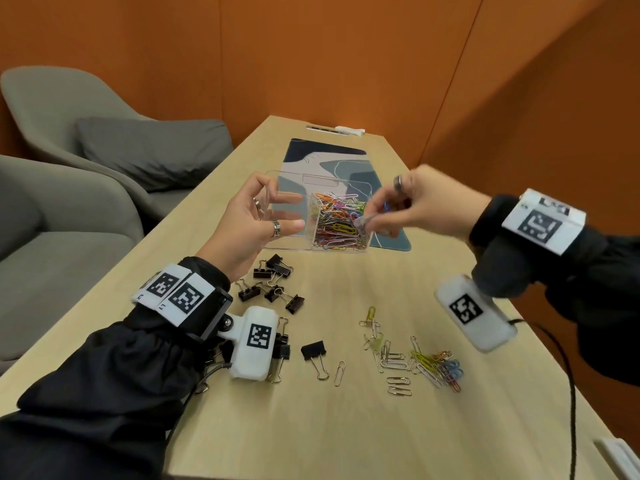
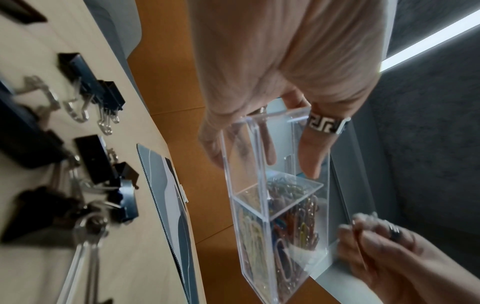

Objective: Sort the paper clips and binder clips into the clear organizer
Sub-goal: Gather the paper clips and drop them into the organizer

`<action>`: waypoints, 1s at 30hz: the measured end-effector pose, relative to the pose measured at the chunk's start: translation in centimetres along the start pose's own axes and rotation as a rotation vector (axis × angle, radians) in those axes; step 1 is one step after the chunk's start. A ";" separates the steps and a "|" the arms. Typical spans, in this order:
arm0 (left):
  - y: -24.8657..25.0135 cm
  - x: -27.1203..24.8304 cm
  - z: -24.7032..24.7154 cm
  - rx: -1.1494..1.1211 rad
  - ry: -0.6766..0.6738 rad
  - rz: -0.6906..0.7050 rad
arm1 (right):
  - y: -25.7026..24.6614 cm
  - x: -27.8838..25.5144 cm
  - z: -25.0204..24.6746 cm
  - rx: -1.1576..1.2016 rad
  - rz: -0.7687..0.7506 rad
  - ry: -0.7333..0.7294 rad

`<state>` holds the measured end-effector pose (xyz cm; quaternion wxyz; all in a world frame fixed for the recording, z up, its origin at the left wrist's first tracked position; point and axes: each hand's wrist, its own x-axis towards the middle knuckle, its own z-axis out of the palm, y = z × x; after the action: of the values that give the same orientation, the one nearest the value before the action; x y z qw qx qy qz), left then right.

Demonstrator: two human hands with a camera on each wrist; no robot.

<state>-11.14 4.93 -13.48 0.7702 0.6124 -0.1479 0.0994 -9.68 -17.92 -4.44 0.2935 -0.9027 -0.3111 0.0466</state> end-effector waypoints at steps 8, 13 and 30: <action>0.0 0.0 0.0 -0.027 -0.018 -0.004 | -1.3 4.5 -1.6 -0.264 -0.041 0.219; -0.1 0.1 -0.2 -0.035 -0.017 -0.004 | -0.5 4.7 -0.6 -0.446 -0.094 0.242; -0.5 0.3 -0.5 -0.057 0.006 -0.014 | 3.9 -1.7 -1.9 0.007 0.158 0.149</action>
<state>-10.65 5.34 -13.93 0.7884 0.5910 -0.1441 0.0917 -8.43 -22.32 -5.27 0.3146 -0.9243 -0.2159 0.0034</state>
